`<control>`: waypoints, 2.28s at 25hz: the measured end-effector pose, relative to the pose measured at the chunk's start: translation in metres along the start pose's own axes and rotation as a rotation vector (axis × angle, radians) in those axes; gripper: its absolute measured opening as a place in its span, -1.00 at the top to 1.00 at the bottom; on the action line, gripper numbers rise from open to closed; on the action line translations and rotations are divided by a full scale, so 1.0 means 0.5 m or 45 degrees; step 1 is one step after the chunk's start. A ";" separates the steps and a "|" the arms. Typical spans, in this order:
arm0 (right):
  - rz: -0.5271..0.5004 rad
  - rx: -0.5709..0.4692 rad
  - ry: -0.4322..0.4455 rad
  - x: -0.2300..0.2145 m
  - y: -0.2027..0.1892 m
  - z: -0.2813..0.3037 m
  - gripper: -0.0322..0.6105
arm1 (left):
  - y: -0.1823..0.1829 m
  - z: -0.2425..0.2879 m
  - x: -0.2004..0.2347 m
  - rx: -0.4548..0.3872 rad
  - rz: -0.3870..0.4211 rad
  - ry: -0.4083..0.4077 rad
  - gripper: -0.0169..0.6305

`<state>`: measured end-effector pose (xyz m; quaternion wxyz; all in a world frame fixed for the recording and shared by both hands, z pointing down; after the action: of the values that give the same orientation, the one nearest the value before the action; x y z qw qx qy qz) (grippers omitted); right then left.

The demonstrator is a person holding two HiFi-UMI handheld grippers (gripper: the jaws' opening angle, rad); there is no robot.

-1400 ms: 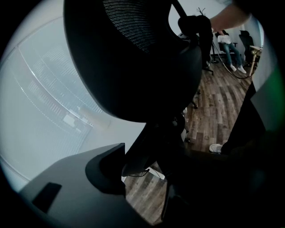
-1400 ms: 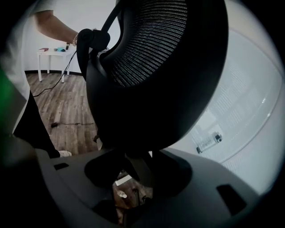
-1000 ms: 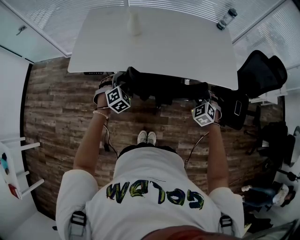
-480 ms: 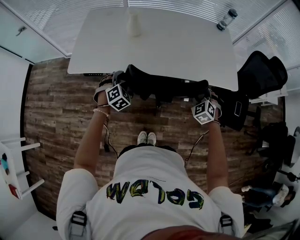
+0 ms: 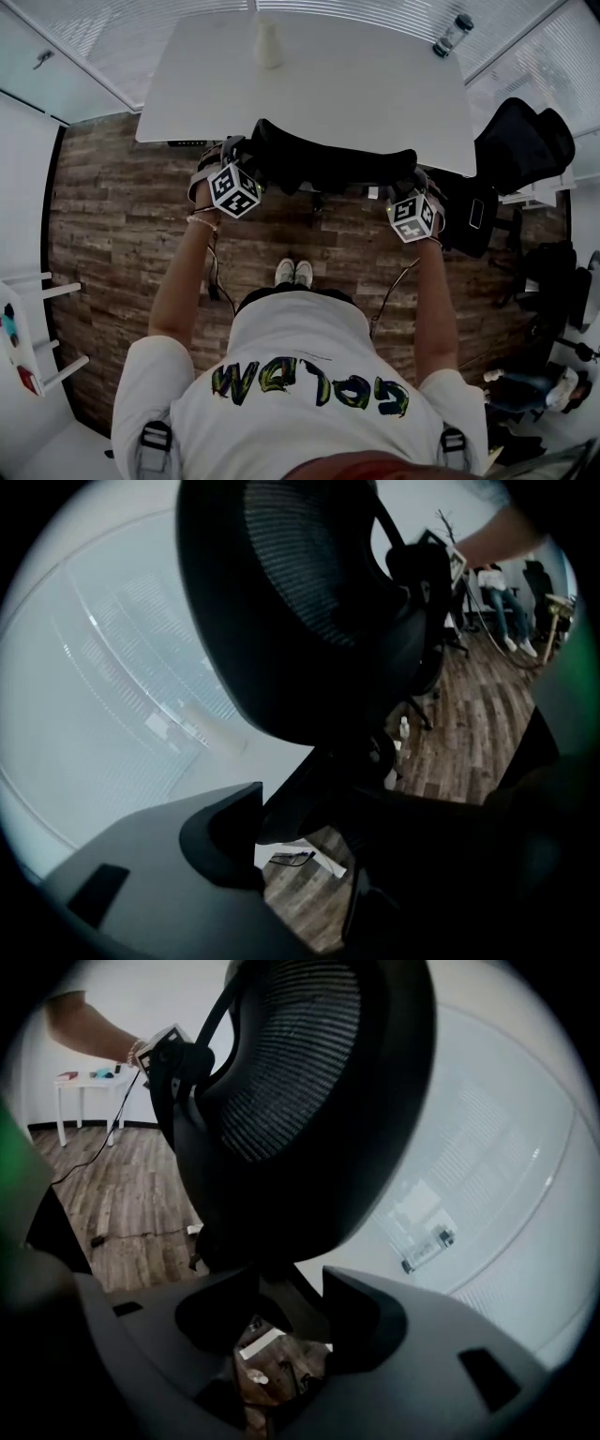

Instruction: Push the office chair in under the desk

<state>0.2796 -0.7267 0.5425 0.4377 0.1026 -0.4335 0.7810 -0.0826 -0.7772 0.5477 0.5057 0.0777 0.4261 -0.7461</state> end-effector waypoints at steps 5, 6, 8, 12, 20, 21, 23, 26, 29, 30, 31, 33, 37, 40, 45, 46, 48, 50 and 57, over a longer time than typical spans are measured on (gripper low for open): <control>0.266 -0.075 -0.057 -0.015 0.010 -0.080 0.34 | 0.011 -0.074 -0.002 -0.125 -0.319 0.026 0.34; 0.309 -0.089 -0.057 -0.012 0.009 -0.091 0.36 | 0.013 -0.089 -0.007 -0.155 -0.391 0.021 0.38; 0.397 -0.136 -0.061 -0.004 0.011 -0.114 0.44 | 0.023 -0.113 -0.019 -0.219 -0.521 -0.001 0.44; 0.612 -0.300 -0.044 0.006 0.055 -0.172 0.52 | 0.063 -0.166 -0.032 -0.350 -0.686 -0.029 0.52; 0.750 -0.559 -0.047 0.016 0.185 -0.284 0.70 | 0.152 -0.281 -0.023 -0.609 -0.888 0.005 0.75; 0.747 -0.576 -0.047 0.021 0.200 -0.295 0.72 | 0.163 -0.293 -0.023 -0.632 -0.887 0.009 0.79; 0.743 -0.604 -0.037 0.031 0.227 -0.315 0.73 | 0.184 -0.317 -0.025 -0.675 -0.888 0.013 0.83; 0.741 -0.644 -0.023 0.046 0.265 -0.340 0.75 | 0.214 -0.348 -0.031 -0.737 -0.889 0.005 0.84; 0.743 -0.683 -0.021 0.057 0.297 -0.366 0.77 | 0.240 -0.379 -0.041 -0.788 -0.885 -0.001 0.87; 0.745 -0.690 -0.018 0.061 0.306 -0.373 0.77 | 0.248 -0.389 -0.044 -0.802 -0.879 0.001 0.88; 0.746 -0.694 -0.016 0.063 0.314 -0.379 0.78 | 0.255 -0.397 -0.047 -0.813 -0.872 0.005 0.89; 0.746 -0.708 -0.018 0.062 0.328 -0.390 0.79 | 0.267 -0.409 -0.050 -0.830 -0.867 0.012 0.91; 0.734 -0.746 -0.022 0.057 0.353 -0.408 0.81 | 0.282 -0.420 -0.052 -0.849 -0.894 -0.001 0.91; 0.725 -0.757 -0.015 0.063 0.365 -0.414 0.83 | 0.289 -0.424 -0.052 -0.853 -0.899 -0.008 0.91; 0.732 -0.766 -0.013 0.066 0.373 -0.417 0.84 | 0.299 -0.427 -0.050 -0.850 -0.886 -0.008 0.91; 0.735 -0.766 -0.014 0.067 0.373 -0.417 0.84 | 0.300 -0.427 -0.051 -0.849 -0.886 -0.009 0.91; 0.732 -0.765 -0.015 0.066 0.375 -0.415 0.84 | 0.302 -0.425 -0.051 -0.849 -0.890 -0.010 0.91; 0.722 -0.767 -0.013 0.063 0.380 -0.414 0.84 | 0.303 -0.425 -0.050 -0.850 -0.889 -0.005 0.91; 0.717 -0.775 -0.012 0.060 0.387 -0.411 0.85 | 0.302 -0.428 -0.042 -0.849 -0.888 0.008 0.91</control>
<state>0.1570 -0.5980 0.3212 0.2152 -0.1504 -0.6578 0.7060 -0.0158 -0.6288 0.3413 0.2213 -0.2341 0.6443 -0.6936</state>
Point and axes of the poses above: the fingertips, and each gripper's own axes: z forward along the fingers, x to its left, y out of its top, the point moved 5 cm from there along -z, backward along the fingers, and after that the axes turned 4 degrees about -x, right-handed, at the moved point
